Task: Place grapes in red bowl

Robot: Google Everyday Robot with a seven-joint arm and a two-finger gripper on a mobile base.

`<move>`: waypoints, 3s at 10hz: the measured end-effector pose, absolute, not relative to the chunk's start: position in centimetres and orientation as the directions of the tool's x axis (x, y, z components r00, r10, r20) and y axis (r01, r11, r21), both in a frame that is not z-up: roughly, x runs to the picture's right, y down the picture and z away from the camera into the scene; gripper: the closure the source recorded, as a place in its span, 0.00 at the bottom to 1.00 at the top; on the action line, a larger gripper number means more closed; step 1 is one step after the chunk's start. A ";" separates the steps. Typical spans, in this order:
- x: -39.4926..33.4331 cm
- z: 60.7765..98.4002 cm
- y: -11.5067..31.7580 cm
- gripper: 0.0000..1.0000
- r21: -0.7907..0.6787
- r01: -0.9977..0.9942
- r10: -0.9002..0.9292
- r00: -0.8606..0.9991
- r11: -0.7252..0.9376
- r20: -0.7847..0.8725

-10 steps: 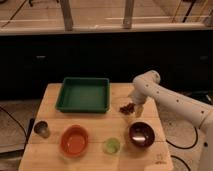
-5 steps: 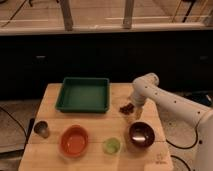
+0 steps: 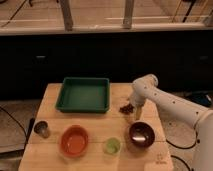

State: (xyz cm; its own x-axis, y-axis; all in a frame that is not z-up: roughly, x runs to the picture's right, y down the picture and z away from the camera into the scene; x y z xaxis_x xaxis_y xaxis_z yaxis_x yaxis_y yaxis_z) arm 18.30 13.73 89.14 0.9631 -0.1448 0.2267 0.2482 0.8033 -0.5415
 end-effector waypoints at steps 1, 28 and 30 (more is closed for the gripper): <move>18.3 89.2 13.8 0.20 -0.542 0.248 -0.143 0.963 0.803 0.229; 16.4 79.0 7.0 1.00 -0.415 0.460 -0.333 0.878 0.785 0.343; 15.3 77.9 6.3 1.00 -0.395 0.497 -0.367 0.857 0.772 0.360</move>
